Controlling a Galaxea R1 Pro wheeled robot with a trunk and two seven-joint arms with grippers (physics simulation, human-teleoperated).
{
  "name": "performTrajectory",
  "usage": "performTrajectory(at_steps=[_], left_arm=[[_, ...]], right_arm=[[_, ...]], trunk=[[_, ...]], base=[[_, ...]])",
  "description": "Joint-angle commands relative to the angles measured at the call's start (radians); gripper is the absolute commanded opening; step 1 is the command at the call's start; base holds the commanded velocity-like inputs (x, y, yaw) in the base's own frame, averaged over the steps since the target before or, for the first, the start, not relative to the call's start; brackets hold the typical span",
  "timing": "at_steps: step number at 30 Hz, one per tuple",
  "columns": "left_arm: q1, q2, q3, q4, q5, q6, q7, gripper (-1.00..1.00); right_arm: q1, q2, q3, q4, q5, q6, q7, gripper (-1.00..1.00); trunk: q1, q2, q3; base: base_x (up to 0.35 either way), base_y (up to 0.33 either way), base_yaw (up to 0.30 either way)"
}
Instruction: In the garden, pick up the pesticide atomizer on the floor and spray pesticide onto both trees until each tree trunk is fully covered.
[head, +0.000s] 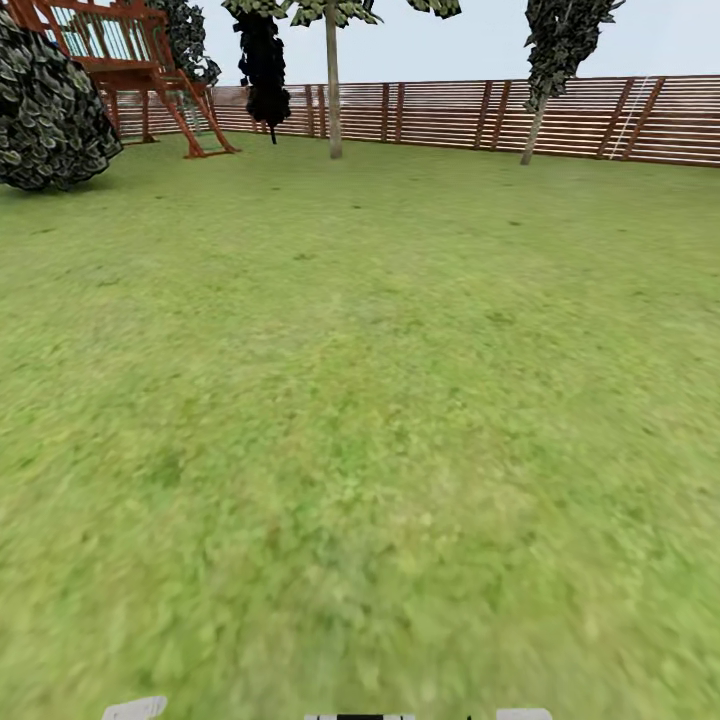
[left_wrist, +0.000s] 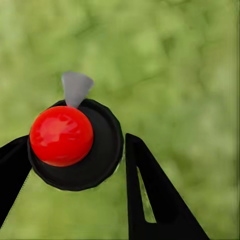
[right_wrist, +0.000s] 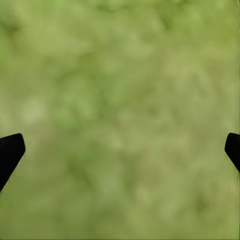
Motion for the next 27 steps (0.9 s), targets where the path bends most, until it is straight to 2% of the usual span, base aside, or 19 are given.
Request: performTrajectory(at_steps=[1, 27], left_arm=[[0.0, 0.0, 0.0, 0.0, 0.0, 0.0, 0.0, -1.0], [0.0, 0.003, 0.0, 0.0, 0.0, 0.001, 0.0, -1.0]], right_arm=[[0.0, 0.0, 0.0, 0.0, 0.0, 0.0, 0.0, 1.0], [0.0, 0.0, 0.0, 0.0, 0.0, 0.0, 0.0, 1.0]], trunk=[[0.0, 0.0, 0.0], [0.0, 0.0, 0.0]], base=[[0.34, 0.0, 0.0], [0.34, 0.0, 0.0]])
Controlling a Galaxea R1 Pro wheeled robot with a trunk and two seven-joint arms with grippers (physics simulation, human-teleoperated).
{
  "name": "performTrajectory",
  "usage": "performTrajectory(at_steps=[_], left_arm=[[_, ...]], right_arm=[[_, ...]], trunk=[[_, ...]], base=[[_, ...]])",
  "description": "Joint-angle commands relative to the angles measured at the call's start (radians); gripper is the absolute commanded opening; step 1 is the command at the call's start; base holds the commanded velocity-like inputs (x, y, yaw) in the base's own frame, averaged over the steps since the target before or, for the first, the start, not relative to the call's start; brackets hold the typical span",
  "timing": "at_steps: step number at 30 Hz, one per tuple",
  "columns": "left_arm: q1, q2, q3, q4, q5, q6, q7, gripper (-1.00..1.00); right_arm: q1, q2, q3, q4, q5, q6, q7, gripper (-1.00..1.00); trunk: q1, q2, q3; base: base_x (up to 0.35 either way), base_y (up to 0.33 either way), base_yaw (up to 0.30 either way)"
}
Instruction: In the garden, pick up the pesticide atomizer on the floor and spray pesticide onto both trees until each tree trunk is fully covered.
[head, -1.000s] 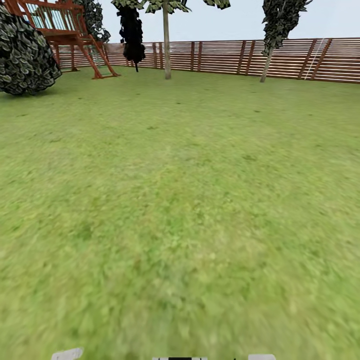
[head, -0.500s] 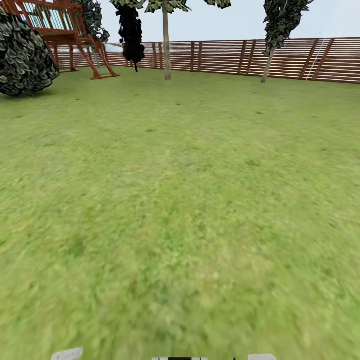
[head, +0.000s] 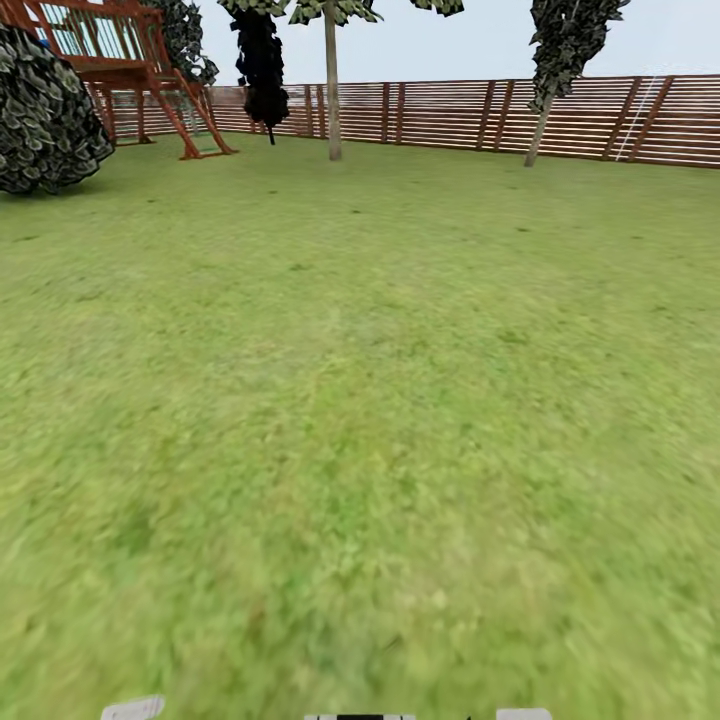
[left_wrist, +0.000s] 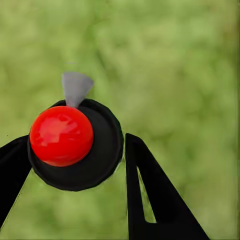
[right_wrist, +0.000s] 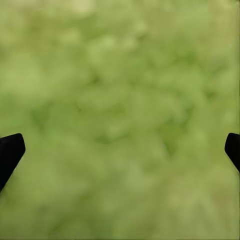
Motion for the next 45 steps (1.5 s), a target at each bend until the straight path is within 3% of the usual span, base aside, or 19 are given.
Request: performTrajectory(at_steps=[1, 45], left_arm=[[0.0, 0.0, 0.0, 0.0, 0.0, 0.0, 0.0, -1.0], [0.0, -0.006, -0.001, -0.002, -0.002, -0.001, -0.001, -1.0]], right_arm=[[0.0, 0.0, 0.0, 0.0, 0.0, 0.0, 0.0, 1.0], [0.0, 0.0, 0.0, 0.0, 0.0, 0.0, 0.0, 1.0]], trunk=[[0.0, 0.0, 0.0], [0.0, 0.0, 0.0]], base=[[0.341, 0.0, 0.0], [0.341, 0.0, 0.0]])
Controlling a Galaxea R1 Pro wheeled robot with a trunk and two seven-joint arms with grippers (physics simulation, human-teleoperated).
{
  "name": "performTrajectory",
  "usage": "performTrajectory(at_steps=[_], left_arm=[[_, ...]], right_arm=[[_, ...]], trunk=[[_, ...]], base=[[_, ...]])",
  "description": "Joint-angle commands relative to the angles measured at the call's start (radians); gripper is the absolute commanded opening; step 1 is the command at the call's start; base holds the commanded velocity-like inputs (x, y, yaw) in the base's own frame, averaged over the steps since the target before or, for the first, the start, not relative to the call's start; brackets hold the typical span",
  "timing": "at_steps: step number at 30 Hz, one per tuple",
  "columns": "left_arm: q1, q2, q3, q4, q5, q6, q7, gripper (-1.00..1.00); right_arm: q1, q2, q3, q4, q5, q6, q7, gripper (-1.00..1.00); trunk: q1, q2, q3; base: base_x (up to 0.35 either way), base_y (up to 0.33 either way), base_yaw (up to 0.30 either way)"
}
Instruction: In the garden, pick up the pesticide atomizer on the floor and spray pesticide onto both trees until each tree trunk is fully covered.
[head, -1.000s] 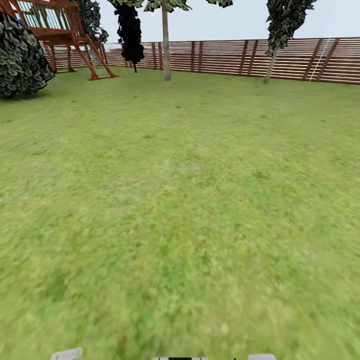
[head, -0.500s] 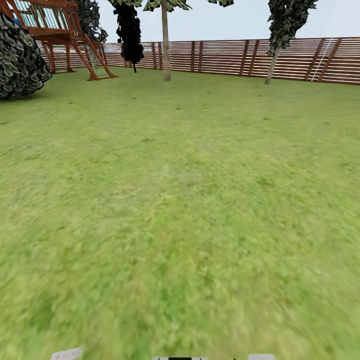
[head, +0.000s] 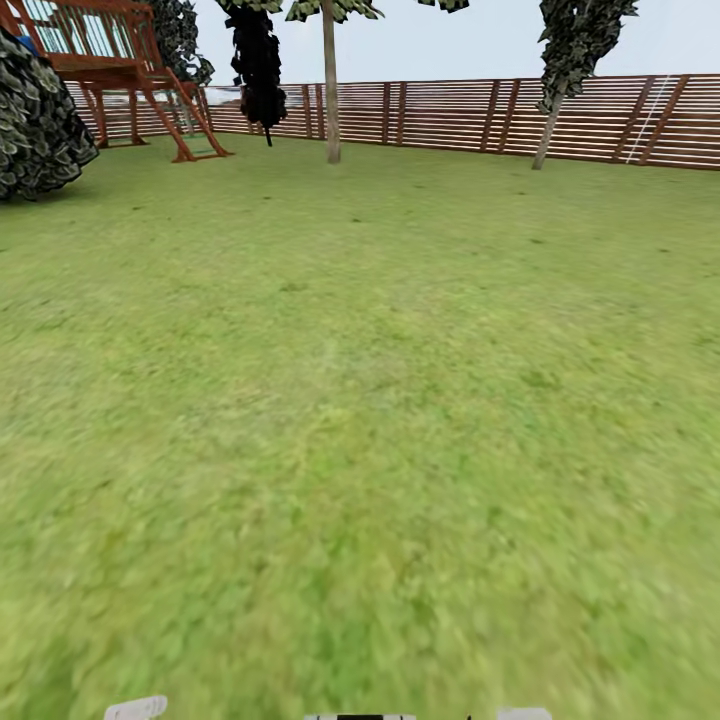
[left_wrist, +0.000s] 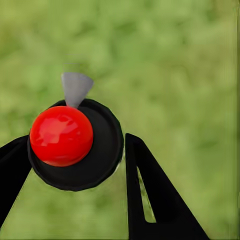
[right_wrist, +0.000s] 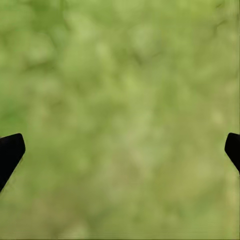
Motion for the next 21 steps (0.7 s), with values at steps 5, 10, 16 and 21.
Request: performTrajectory(at_steps=[5, 10, 16, 21], left_arm=[[0.0, 0.001, 0.001, 0.001, 0.0, 0.0, 0.0, -1.0], [0.0, 0.001, 0.001, 0.001, 0.002, 0.0, 0.0, -1.0], [0.0, 0.001, 0.002, 0.0, 0.002, 0.0, 0.0, -1.0], [0.0, 0.005, 0.002, 0.001, 0.002, 0.001, 0.0, -1.0]], right_arm=[[0.0, 0.0, 0.0, 0.0, 0.0, 0.0, 0.0, 1.0], [0.0, 0.0, 0.0, 0.0, 0.0, 0.0, 0.0, 1.0], [0.0, 0.0, 0.0, 0.0, 0.0, 0.0, -0.001, 1.0], [0.0, 0.0, 0.0, 0.0, 0.0, 0.0, 0.0, 1.0]], trunk=[[0.0, 0.0, 0.0], [0.0, 0.0, 0.0], [0.0, 0.0, 0.0], [0.0, 0.0, 0.0]], base=[[0.341, 0.0, 0.0], [0.341, 0.0, 0.0], [0.341, 0.0, 0.0], [0.341, 0.0, 0.0]])
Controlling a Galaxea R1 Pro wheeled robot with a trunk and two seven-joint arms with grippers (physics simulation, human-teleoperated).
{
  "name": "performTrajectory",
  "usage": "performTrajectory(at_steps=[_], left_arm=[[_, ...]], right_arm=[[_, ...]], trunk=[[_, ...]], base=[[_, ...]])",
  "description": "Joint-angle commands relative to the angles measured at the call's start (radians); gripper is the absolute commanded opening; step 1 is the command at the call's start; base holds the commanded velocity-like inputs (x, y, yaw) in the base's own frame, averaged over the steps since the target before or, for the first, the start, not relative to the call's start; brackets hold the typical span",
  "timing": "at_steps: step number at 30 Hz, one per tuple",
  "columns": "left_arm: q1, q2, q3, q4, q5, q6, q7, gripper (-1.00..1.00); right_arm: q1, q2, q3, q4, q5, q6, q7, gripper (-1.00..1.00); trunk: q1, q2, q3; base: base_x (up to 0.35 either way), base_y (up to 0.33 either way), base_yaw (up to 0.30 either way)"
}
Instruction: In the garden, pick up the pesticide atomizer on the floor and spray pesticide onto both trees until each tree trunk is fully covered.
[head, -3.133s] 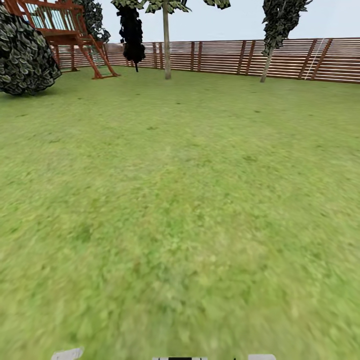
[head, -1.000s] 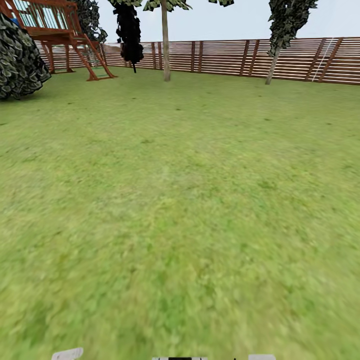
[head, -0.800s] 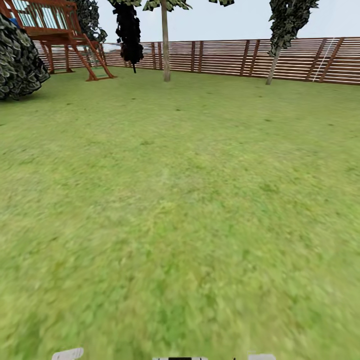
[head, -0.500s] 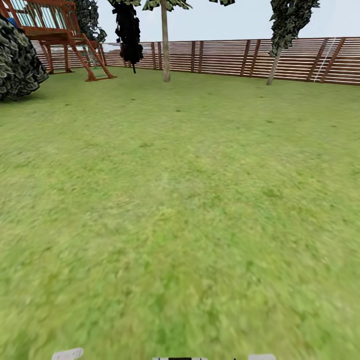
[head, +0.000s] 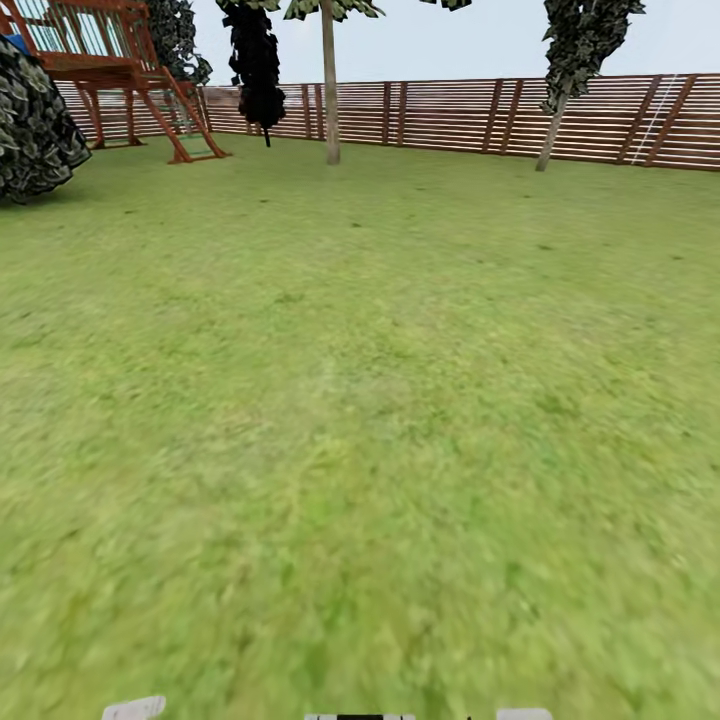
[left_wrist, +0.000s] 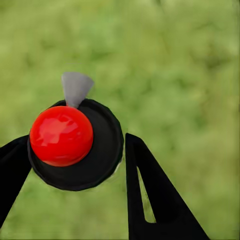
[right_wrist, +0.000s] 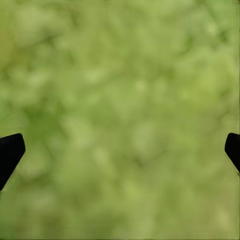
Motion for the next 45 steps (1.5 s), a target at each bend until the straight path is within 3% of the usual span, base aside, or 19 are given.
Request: performTrajectory(at_steps=[1, 45], left_arm=[[0.0, 0.001, 0.0, 0.0, 0.0, 0.0, 0.0, -1.0], [0.0, -0.007, -0.002, 0.0, 0.0, 0.0, -0.001, -1.0]], right_arm=[[0.0, 0.0, 0.0, 0.0, 0.0, 0.0, 0.0, 1.0], [0.0, 0.0, 0.0, 0.0, 0.0, 0.0, 0.0, 1.0]], trunk=[[0.0, 0.0, 0.0], [0.0, 0.0, 0.0]], base=[[0.341, 0.0, 0.0], [0.341, 0.0, 0.0]])
